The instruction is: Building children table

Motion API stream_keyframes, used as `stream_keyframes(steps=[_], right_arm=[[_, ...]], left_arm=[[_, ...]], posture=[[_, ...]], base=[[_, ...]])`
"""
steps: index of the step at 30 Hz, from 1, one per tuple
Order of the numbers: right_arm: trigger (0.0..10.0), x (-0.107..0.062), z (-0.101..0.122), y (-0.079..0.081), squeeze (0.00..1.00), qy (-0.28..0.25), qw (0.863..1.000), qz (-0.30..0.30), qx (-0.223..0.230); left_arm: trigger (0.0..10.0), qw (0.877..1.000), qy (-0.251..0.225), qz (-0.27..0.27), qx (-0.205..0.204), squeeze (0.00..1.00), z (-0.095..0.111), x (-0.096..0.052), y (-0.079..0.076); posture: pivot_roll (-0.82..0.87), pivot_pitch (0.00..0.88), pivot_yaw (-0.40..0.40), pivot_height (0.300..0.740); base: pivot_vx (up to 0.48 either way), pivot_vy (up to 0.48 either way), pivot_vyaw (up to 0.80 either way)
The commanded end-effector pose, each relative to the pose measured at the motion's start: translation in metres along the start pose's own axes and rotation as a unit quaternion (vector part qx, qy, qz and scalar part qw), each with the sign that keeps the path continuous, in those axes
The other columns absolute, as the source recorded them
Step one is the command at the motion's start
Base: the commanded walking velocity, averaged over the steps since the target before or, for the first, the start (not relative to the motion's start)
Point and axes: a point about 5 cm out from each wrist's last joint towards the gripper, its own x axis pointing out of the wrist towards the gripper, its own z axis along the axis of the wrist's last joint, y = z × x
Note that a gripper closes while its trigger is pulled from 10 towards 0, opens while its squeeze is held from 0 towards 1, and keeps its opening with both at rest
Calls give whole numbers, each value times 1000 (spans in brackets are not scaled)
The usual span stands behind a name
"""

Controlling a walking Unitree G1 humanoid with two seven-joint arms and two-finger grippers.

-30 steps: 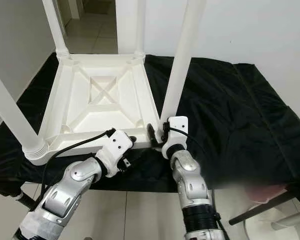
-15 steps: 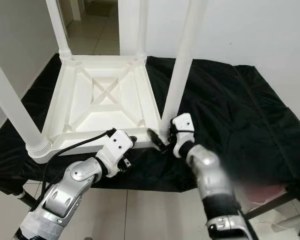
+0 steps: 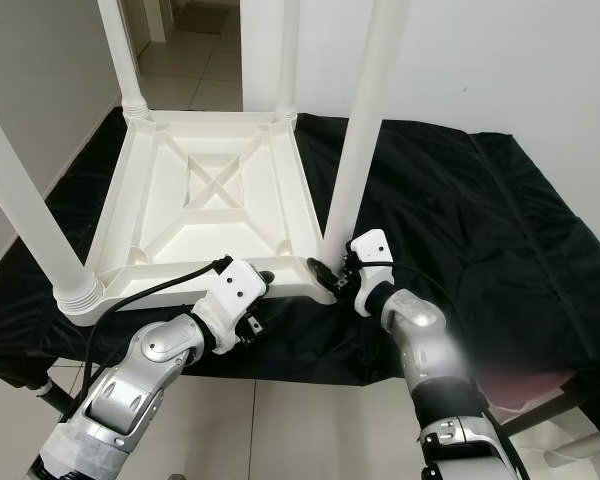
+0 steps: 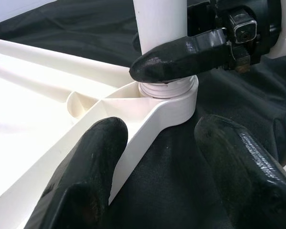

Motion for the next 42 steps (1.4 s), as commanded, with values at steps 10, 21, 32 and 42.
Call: stream_keyframes(steps=[10,21,32,42], right_arm=[[10000,0,-2,1,0,-2,1000,-27,9],[10000,9,-5,25,0,19,976,-205,68],[10000,4,-13,52,0,33,939,-327,100],[10000,2,-2,47,1000,20,928,-358,106]], left_arm=[[10000,1000,7,5,4,0,-3,-1,1],[10000,1000,11,3,1,0,-4,-3,0],[10000,1000,13,8,-4,0,-5,-4,-1],[10000,1000,16,6,-2,0,-5,-4,1]], posture=[[17,22,-43,740],[14,38,-41,740],[20,52,-45,740],[13,54,-33,740]], base=[[0,0,0],[0,0,0],[0,0,0],[0,0,0]])
